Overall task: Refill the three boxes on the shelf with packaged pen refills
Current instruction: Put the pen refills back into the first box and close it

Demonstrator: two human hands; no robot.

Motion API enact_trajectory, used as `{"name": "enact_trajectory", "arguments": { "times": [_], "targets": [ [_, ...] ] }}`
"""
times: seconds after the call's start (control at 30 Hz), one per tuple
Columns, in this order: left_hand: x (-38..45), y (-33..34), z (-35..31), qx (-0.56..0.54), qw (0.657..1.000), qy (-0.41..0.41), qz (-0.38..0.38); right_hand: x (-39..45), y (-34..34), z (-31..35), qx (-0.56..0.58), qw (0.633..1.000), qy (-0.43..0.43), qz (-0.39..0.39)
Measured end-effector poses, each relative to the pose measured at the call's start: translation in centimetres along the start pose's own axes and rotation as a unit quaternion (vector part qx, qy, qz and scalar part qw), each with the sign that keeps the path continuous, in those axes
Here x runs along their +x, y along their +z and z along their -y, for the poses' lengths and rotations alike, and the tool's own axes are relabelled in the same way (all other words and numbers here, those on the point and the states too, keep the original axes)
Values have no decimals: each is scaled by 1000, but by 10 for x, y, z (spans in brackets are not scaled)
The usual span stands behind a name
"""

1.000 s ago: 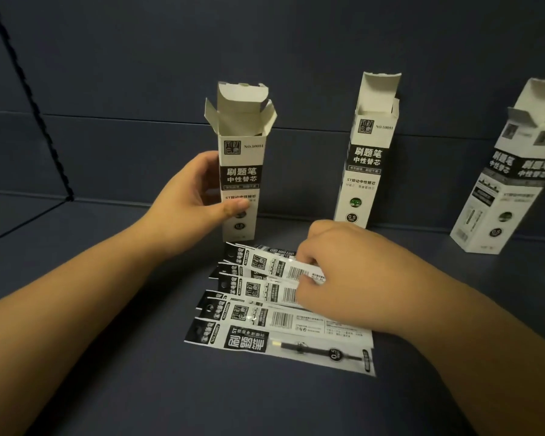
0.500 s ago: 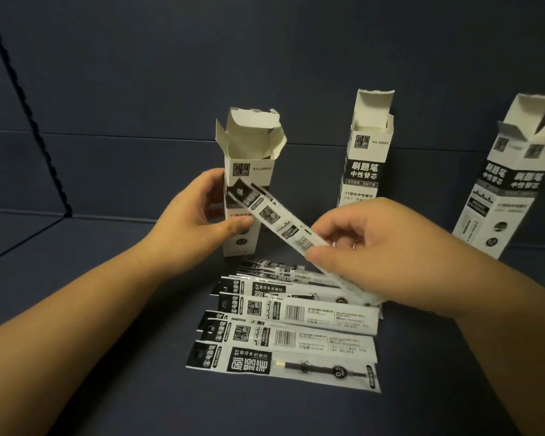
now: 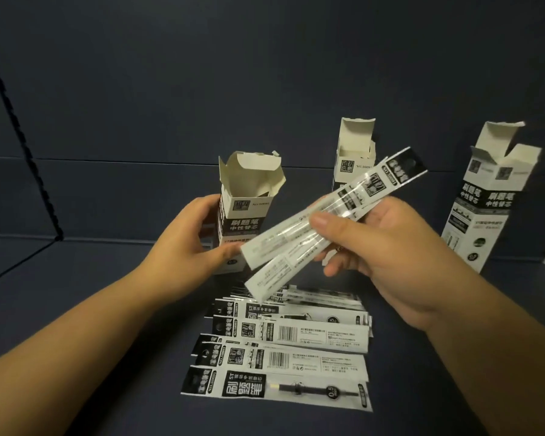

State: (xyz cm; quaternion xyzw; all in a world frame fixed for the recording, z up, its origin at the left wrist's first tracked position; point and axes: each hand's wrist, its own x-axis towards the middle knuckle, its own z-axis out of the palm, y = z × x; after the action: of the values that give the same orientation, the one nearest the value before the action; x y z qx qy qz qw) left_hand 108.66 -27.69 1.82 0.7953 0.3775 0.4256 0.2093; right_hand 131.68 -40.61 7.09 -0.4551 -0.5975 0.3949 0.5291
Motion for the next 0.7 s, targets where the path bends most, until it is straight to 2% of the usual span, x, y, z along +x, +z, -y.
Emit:
{"name": "enact_trajectory", "arguments": {
  "times": [0.17,0.3,0.57,0.7],
  "targets": [
    [-1,0,-4,-3,1000,2,-1,3,-3,-1,110,992,-3,-57],
    [-1,0,-2,-7,1000,12,0,4,-5,2,181,977,-46,-104],
    [-2,3,-3,8,999,35,23,2,-2,5,141,962,-160,-172],
    [-2,2,-4,12,999,42,27,3,1,4,73,956,-215,-185]
  ]
}}
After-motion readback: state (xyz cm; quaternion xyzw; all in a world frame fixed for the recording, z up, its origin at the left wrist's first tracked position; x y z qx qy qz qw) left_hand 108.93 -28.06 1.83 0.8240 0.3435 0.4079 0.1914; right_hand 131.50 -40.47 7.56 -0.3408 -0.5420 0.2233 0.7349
